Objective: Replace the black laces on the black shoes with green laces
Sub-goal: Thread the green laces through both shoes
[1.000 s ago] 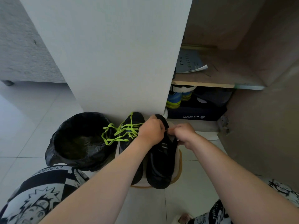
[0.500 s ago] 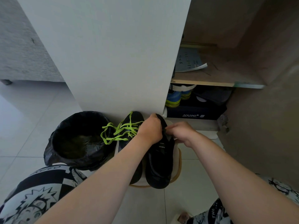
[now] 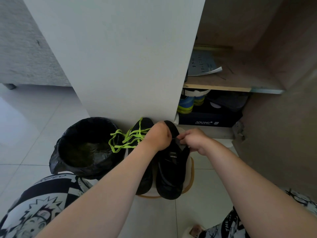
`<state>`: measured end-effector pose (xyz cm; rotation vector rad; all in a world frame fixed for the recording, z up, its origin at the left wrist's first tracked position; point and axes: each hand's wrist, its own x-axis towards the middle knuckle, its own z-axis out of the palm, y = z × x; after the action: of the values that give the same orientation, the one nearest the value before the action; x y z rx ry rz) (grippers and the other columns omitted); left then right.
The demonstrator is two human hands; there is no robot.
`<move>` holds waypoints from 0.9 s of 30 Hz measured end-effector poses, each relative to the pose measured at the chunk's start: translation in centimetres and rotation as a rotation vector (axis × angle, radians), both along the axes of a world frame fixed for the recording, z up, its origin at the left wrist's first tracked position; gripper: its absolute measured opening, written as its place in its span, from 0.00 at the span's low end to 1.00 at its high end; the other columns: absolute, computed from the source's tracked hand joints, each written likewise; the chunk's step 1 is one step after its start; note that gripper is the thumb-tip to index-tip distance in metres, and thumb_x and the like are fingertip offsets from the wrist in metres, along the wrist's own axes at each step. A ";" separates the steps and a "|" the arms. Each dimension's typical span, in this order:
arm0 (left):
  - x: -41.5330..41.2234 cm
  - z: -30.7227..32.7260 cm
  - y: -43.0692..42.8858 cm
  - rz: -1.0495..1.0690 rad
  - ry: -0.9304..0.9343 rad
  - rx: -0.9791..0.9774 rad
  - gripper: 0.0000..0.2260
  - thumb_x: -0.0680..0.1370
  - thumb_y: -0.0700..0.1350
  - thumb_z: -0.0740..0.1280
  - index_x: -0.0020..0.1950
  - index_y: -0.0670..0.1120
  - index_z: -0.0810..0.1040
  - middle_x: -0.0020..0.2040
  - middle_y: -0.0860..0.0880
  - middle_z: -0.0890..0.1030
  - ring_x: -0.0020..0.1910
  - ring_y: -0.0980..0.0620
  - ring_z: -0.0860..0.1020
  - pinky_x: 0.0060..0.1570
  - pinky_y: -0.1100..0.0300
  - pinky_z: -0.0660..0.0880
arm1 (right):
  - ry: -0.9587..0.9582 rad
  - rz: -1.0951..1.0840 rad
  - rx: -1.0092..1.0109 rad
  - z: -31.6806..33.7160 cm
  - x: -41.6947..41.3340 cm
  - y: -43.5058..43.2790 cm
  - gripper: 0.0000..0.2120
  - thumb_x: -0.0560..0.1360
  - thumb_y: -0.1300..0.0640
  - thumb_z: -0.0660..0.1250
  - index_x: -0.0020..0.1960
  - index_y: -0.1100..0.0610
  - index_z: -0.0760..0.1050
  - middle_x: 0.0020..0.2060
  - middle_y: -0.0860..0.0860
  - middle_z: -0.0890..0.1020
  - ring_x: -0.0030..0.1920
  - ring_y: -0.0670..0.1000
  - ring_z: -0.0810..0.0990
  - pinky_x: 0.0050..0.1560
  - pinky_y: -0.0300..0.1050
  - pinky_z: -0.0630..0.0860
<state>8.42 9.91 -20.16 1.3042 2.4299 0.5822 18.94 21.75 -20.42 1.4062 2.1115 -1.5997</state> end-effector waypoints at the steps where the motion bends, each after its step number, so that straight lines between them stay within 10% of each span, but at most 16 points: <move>1: 0.1 0.0 0.1 -0.006 0.004 0.002 0.10 0.77 0.39 0.63 0.35 0.42 0.76 0.40 0.42 0.76 0.38 0.47 0.75 0.41 0.60 0.71 | 0.001 -0.002 0.000 0.0 0.0 0.0 0.13 0.77 0.70 0.63 0.45 0.55 0.81 0.45 0.56 0.82 0.45 0.54 0.80 0.43 0.47 0.77; 10: 1.2 0.1 0.6 -0.073 0.108 -0.056 0.11 0.77 0.39 0.62 0.59 0.37 0.74 0.58 0.39 0.74 0.54 0.42 0.78 0.51 0.55 0.75 | -0.022 0.040 0.175 -0.5 -0.5 -0.5 0.09 0.75 0.65 0.65 0.45 0.56 0.83 0.44 0.56 0.84 0.42 0.56 0.82 0.40 0.45 0.79; 16: 0.9 0.6 0.3 -0.062 0.092 -0.001 0.10 0.77 0.36 0.60 0.54 0.37 0.79 0.56 0.39 0.79 0.56 0.43 0.77 0.50 0.61 0.68 | -0.136 0.157 0.595 -1.1 -1.4 -2.1 0.06 0.72 0.54 0.70 0.45 0.53 0.84 0.41 0.52 0.85 0.43 0.55 0.83 0.42 0.47 0.81; 27: 0.9 0.4 0.0 0.008 0.078 -0.036 0.09 0.76 0.36 0.61 0.36 0.39 0.74 0.42 0.37 0.81 0.44 0.39 0.77 0.39 0.60 0.65 | -0.269 0.286 0.779 -0.3 -2.4 -2.4 0.10 0.76 0.52 0.69 0.53 0.57 0.79 0.49 0.54 0.82 0.51 0.56 0.82 0.41 0.43 0.71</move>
<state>9.28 9.88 -19.74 1.3276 2.4971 0.4957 16.54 19.32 -20.69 1.2854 2.7132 -0.4448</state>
